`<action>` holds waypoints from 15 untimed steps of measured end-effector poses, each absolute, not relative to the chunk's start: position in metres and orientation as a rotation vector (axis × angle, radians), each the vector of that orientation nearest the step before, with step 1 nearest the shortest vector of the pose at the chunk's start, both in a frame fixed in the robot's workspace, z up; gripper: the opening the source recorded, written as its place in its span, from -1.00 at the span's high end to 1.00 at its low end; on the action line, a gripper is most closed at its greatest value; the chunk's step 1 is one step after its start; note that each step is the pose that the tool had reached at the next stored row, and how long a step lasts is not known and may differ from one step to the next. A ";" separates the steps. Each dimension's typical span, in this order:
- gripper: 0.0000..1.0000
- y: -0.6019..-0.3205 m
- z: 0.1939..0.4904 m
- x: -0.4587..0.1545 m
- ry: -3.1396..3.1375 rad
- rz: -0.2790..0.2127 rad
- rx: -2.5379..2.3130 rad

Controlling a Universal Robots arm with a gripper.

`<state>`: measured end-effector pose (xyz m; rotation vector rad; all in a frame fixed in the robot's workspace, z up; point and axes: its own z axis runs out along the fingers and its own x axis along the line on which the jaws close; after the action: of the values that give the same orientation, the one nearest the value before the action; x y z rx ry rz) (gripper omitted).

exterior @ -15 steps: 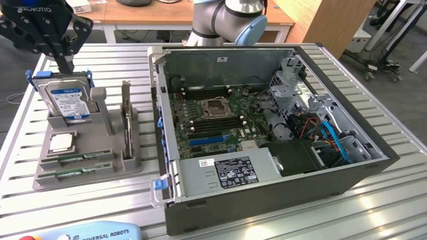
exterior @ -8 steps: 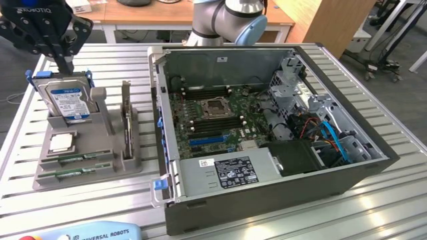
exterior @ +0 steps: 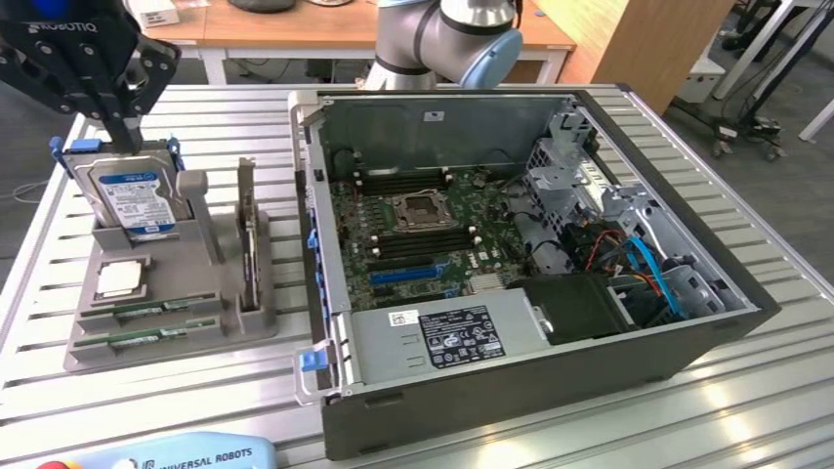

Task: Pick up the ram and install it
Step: 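Reach for the ram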

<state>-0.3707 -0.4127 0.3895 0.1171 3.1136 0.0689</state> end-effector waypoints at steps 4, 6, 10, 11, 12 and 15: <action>0.80 -0.418 0.390 -0.371 3.114 0.069 0.116; 0.80 -0.421 0.390 -0.371 3.114 0.069 0.116; 0.80 -0.424 0.390 -0.371 3.114 0.069 0.115; 0.80 -0.425 0.390 -0.371 3.114 0.069 0.115; 0.80 -0.426 0.389 -0.371 3.114 0.069 0.115; 0.80 -0.429 0.389 -0.371 3.114 0.069 0.115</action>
<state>-0.3709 -0.4295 0.3895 0.1150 3.1137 0.0690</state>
